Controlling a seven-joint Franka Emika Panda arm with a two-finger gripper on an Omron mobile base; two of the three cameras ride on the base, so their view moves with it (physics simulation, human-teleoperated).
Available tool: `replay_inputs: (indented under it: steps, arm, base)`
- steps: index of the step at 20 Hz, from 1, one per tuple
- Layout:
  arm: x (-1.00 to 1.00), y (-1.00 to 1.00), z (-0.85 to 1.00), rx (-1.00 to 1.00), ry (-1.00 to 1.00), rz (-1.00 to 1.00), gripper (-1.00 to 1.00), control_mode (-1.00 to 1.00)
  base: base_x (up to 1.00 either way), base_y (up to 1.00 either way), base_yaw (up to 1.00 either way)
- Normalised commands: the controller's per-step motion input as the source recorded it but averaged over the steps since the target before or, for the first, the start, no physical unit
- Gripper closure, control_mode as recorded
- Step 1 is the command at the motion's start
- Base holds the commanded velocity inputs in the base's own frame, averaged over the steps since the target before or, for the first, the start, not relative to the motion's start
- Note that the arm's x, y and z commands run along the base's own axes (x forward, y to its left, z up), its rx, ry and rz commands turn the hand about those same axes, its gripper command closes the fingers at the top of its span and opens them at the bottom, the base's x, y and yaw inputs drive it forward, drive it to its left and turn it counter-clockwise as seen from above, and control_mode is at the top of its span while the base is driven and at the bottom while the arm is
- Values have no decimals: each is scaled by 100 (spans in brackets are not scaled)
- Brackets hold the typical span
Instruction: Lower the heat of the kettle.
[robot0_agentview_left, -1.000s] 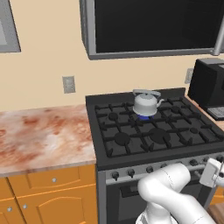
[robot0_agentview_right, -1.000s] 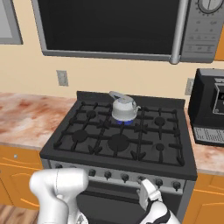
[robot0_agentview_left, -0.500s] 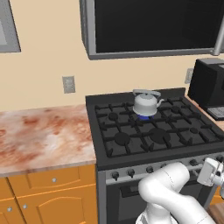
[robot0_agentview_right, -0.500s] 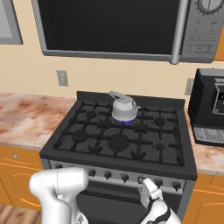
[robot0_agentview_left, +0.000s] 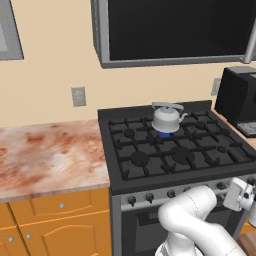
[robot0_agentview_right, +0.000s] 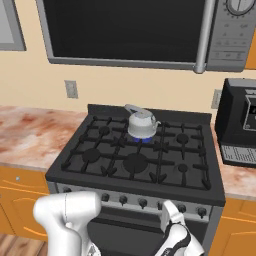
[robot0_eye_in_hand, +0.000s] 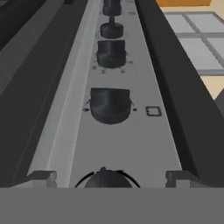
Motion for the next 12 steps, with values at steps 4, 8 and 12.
replay_inputs:
  steps: [4, 8, 12]
  arm:
    - [15, 0, -14, 0, 0, -4, -100, -100]
    - [9, 0, -17, 0, 0, -3, -100, -100]
    - [7, -4, -18, 0, 0, -1, -100, -100]
  base:
    - [0, 0, 0]
    - [0, 0, 0]
    - [0, 0, 0]
